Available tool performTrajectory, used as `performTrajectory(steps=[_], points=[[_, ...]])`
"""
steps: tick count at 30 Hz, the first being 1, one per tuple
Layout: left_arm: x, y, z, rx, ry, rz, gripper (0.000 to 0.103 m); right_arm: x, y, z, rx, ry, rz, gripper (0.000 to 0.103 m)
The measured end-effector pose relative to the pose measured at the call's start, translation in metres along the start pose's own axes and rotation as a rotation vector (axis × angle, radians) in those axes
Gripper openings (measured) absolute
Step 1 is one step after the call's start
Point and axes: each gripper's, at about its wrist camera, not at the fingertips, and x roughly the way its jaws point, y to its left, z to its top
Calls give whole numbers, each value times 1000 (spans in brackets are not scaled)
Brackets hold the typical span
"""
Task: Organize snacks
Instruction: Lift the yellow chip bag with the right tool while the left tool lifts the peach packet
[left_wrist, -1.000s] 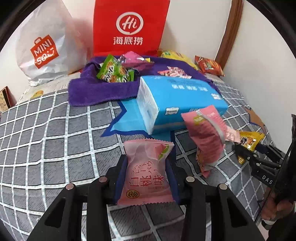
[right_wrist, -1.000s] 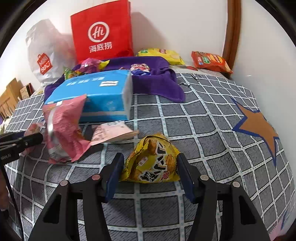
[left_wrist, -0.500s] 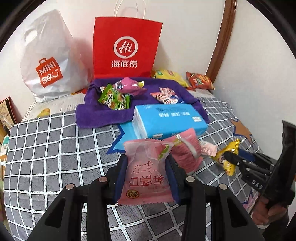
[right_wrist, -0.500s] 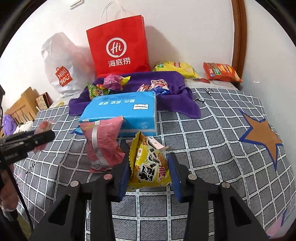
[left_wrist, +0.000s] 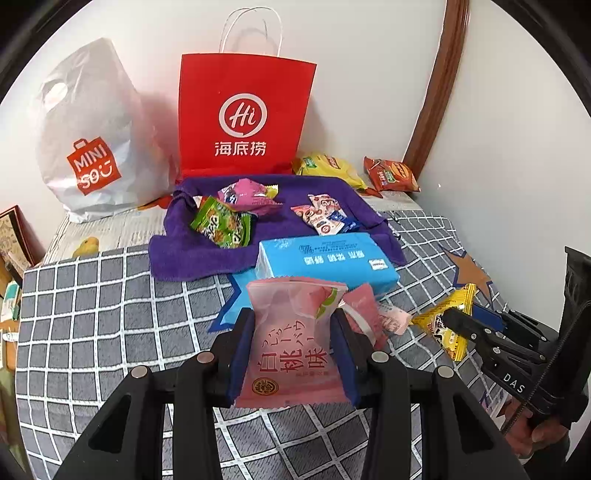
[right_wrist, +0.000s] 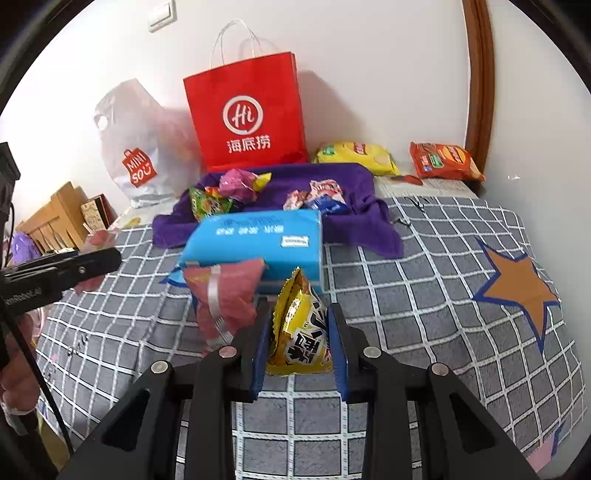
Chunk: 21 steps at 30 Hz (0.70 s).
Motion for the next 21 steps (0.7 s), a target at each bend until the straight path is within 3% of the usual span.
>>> performTrajectory(steps=[21], points=[[11,-8,47,-8,4,-42,39,-2,8,48,-25,-70,68,27]])
